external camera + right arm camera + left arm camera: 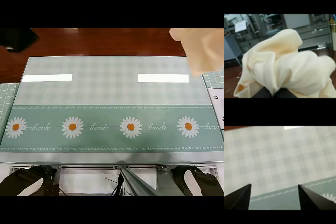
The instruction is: Fold the shirts.
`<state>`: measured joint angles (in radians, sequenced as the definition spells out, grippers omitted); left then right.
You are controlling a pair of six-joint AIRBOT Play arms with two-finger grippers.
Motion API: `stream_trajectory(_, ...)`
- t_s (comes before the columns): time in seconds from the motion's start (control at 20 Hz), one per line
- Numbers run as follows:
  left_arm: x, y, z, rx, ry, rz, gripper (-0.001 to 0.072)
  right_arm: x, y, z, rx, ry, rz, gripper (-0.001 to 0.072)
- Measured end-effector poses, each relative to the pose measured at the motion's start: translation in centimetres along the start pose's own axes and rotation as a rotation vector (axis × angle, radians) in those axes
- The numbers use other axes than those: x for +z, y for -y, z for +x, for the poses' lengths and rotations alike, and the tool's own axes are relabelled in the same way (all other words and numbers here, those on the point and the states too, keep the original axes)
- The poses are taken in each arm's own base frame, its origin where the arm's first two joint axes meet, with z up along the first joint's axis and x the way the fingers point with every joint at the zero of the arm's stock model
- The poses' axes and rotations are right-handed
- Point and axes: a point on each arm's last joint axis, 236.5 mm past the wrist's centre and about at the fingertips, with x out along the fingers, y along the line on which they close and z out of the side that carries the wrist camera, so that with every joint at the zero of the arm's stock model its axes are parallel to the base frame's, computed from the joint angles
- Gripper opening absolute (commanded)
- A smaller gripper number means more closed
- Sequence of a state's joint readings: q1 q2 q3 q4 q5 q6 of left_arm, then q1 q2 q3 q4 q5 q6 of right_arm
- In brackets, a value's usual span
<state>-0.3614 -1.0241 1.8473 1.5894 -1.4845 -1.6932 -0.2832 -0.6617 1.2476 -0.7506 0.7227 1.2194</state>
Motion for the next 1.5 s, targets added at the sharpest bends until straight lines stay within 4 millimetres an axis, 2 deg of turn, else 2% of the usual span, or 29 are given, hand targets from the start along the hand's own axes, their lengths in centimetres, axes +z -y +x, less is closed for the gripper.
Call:
stream_trajectory(0.15, 0.7, 0.0, -3.7, -0.008, 0.064, -0.002, 0.0718, -3.0, -3.0, -1.7, 0.09, -0.13, -0.01, 0.0026)
stream_trajectory(0.25, 0.2, 0.0, -4.3, -0.007, 0.055, -0.01, 0.0718, -6.5, -4.3, -1.7, 0.151, -0.261, 0.033, 0.0026)
stream_trajectory(0.35, -0.7, -0.1, -3.9, -0.004, 0.022, -0.02, 0.0718, -11.0, -6.2, -1.3, 0.231, -0.405, 0.096, 0.0027)
stream_trajectory(0.45, -2.4, -0.2, -2.4, 0.0, -0.048, -0.026, 0.0718, -16.4, -8.9, -1.0, 0.323, -0.561, 0.149, 0.0027)
stream_trajectory(0.6, -5.6, -0.5, 0.5, 0.015, -0.164, -0.035, 0.0718, -26.5, -12.6, -1.1, 0.376, -0.808, 0.156, 0.0028)
stream_trajectory(0.75, -9.5, -0.2, 3.7, 0.009, -0.296, -0.059, 0.0718, -36.0, -14.7, -1.6, 0.346, -0.992, 0.067, 0.0028)
stream_trajectory(0.85, -12.1, 0.7, 5.6, -0.028, -0.369, -0.077, 0.0718, -41.1, -15.5, -1.7, 0.321, -1.073, 0.012, 0.003)
stream_trajectory(0.9, -13.4, 1.1, 6.5, -0.047, -0.403, -0.087, 0.0718, -43.0, -15.8, -1.8, 0.312, -1.1, 0.0, 0.0058)
stream_trajectory(0.95, -14.5, 1.6, 7.4, -0.065, -0.428, -0.097, 0.0718, -44.7, -15.9, -1.7, 0.301, -1.12, -0.011, 0.0246)
stream_trajectory(1.0, -15.6, 1.9, 8.1, -0.077, -0.456, -0.106, 0.0718, -45.8, -16.0, -1.7, 0.293, -1.134, -0.014, 0.0458)
stream_trajectory(1.05, -16.7, 2.1, 8.8, -0.085, -0.481, -0.116, 0.0718, -46.4, -16.1, -1.6, 0.289, -1.137, -0.016, 0.054)
stream_trajectory(1.15, -19.0, 2.3, 10.0, -0.093, -0.532, -0.13, 0.0717, -45.9, -16.2, -1.3, 0.296, -1.123, -0.026, 0.054)
stream_trajectory(1.3, -22.7, 2.6, 11.4, -0.104, -0.613, -0.155, 0.0718, -41.9, -15.1, -0.7, 0.31, -1.051, -0.079, 0.054)
stream_trajectory(1.4, -24.9, 3.0, 12.3, -0.122, -0.653, -0.181, 0.0718, -38.6, -12.5, -0.4, 0.268, -0.994, -0.132, 0.054)
stream_trajectory(1.5, -27.1, 3.8, 13.4, -0.155, -0.677, -0.218, 0.0718, -35.2, -7.7, -0.2, 0.156, -0.946, -0.204, 0.054)
